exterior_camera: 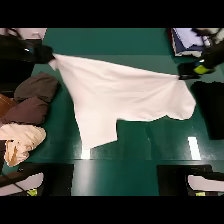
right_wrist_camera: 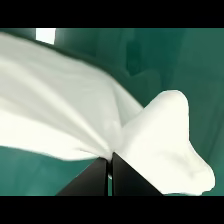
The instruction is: Fold the shirts.
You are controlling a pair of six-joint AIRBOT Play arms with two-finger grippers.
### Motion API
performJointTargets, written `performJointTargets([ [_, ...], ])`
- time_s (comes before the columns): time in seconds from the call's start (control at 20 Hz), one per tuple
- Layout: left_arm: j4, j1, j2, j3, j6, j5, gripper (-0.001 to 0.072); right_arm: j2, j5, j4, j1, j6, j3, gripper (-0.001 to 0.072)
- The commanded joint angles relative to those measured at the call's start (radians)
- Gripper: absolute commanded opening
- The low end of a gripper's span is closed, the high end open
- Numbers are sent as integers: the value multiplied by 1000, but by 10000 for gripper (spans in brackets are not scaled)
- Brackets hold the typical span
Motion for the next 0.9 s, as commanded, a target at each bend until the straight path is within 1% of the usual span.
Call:
performJointTargets([
  [0.0, 4, 0, -185, -43, 6, 152, 26, -177, -187, 80, -6, -29, 3, 17],
  [0.05, 5, 0, -204, -42, 5, 177, 28, -202, -225, 107, -16, -29, 3, 54],
  [0.1, 5, 0, -207, -43, 6, 187, 178, -220, -249, 154, -32, -30, 4, 297],
  [0.15, 8, 1, -205, -35, 6, 180, 505, -229, -257, 216, -53, -35, 3, 433],
  [0.2, 13, 2, -205, -16, 6, 147, 550, -229, -255, 278, -81, -51, 3, 433],
  [0.3, 8, 26, -195, 31, 6, -3, 539, -214, -198, 403, -140, -107, 2, 430],
  [0.4, 5, 57, -158, 0, 8, -129, 539, -161, -121, 446, -186, -152, -41, 428],
  [0.45, 5, 69, -127, -53, 8, -153, 539, -121, -118, 444, -201, -165, -92, 428],
  [0.55, 2, 77, -48, -228, 10, -137, 539, -14, -124, 446, -232, -182, -240, 428],
  [0.6, -27, 77, -9, -338, 7, -105, 539, 34, -134, 453, -240, -191, -312, 428],
  [0.7, -132, 77, 37, -523, 7, -5, 539, 117, -163, 507, -257, -209, -439, 428],
  [0.8, -229, 77, 33, -652, 12, 76, 539, 176, -195, 548, -268, -209, -527, 428],
  [0.85, -280, 77, 32, -701, 40, 115, 539, 202, -212, 549, -268, -209, -560, 428],
])
